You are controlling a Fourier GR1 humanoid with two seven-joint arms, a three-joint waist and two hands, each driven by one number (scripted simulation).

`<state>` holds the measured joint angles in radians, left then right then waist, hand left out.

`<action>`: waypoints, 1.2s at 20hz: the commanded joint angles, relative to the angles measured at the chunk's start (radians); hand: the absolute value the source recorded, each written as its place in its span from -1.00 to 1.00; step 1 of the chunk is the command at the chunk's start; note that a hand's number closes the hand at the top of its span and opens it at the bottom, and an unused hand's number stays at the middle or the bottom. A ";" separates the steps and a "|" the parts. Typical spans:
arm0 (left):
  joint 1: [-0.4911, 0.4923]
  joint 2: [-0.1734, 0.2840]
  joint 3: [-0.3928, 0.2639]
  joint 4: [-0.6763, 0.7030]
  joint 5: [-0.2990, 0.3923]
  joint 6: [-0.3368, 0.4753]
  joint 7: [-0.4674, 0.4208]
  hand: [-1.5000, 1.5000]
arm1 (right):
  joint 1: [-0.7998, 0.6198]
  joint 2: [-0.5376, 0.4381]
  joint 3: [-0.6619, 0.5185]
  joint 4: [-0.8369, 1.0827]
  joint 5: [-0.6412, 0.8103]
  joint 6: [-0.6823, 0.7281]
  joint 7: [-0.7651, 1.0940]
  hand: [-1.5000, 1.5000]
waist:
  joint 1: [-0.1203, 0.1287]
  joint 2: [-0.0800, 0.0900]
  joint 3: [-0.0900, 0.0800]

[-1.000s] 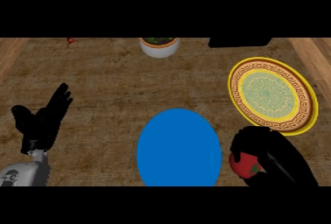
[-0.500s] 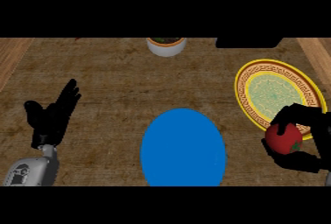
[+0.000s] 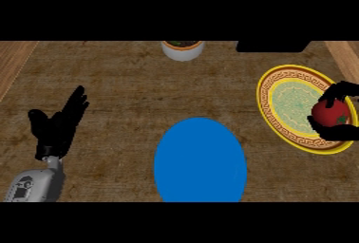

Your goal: Pick the tomato from the plate and place it in the plate

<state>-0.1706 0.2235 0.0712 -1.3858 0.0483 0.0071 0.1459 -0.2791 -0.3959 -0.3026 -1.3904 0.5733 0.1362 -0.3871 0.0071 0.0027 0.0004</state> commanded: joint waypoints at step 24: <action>0.045 -0.010 0.007 -0.088 -0.011 0.000 0.042 0.00 | -0.362 -0.193 -0.131 0.775 -0.186 0.347 -0.595 -1.00 | -0.005 -0.009 0.000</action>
<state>-0.1625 0.2173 0.0790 -1.4261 0.0383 -0.0026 0.1761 -0.6387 -0.5537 -0.3820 -0.6143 0.4888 0.2887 -0.9011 0.0083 0.0005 0.0010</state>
